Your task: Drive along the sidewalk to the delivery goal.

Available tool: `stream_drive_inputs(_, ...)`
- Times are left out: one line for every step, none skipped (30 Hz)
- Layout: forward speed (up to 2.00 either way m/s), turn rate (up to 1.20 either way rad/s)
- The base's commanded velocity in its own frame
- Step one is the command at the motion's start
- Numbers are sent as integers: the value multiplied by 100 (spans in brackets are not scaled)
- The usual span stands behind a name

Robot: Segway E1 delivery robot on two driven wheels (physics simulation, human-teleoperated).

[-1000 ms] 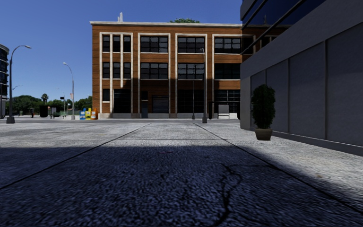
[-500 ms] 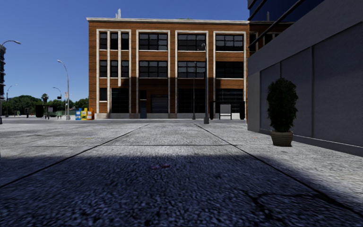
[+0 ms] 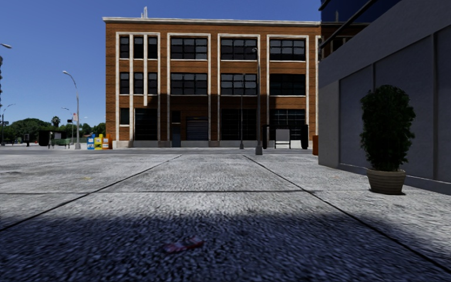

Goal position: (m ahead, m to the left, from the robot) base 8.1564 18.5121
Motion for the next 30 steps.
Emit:
stream_drive_inputs(200, 0)
stream_drive_inputs(200, 0)
stream_drive_inputs(200, 0)
stream_drive_inputs(200, 0)
stream_drive_inputs(200, 0)
stream_drive_inputs(200, 0)
stream_drive_inputs(200, 0)
stream_drive_inputs(200, 0)
stream_drive_inputs(200, 0)
stream_drive_inputs(200, 0)
stream_drive_inputs(200, 0)
stream_drive_inputs(200, 0)
stream_drive_inputs(200, 0)
stream_drive_inputs(200, 0)
stream_drive_inputs(200, 0)
stream_drive_inputs(200, 0)
stream_drive_inputs(200, 0)
stream_drive_inputs(200, 0)
stream_drive_inputs(200, 0)
stream_drive_inputs(200, 0)
stream_drive_inputs(200, 0)
stream_drive_inputs(200, 0)
stream_drive_inputs(200, 0)
stream_drive_inputs(200, 0)
stream_drive_inputs(200, 0)
stream_drive_inputs(200, 0)
stream_drive_inputs(200, 0)
stream_drive_inputs(200, 0)
stream_drive_inputs(200, 0)
stream_drive_inputs(200, 0)
